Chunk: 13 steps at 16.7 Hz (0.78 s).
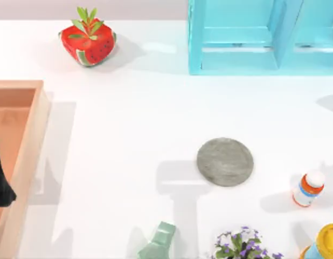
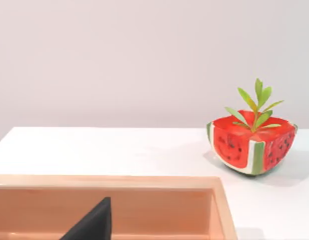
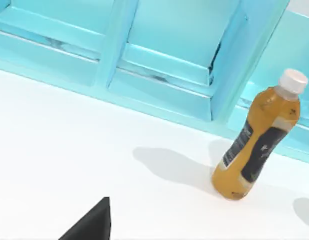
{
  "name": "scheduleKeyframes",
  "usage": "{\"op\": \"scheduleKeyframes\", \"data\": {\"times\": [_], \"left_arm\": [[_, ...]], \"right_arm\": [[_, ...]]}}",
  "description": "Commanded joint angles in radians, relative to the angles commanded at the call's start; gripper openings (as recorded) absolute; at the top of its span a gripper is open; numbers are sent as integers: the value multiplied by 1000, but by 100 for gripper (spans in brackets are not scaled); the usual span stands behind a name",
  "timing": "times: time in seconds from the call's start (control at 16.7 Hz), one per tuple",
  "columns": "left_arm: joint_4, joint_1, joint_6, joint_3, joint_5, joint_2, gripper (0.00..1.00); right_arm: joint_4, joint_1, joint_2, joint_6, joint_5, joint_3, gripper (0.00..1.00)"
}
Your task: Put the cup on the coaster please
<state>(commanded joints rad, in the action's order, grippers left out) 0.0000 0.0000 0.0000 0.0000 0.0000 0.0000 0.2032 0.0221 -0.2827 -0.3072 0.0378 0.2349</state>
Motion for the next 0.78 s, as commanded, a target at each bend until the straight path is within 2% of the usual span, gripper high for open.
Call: {"op": "scheduleKeyframes", "data": {"times": [0.24, 0.78], "left_arm": [[0, 0, 0, 0, 0, 0, 100], [0, 0, 0, 0, 0, 0, 100]], "right_arm": [[202, 55, -281, -312, 9, 226, 100], [705, 254, -984, -1132, -4, 806, 100]]}}
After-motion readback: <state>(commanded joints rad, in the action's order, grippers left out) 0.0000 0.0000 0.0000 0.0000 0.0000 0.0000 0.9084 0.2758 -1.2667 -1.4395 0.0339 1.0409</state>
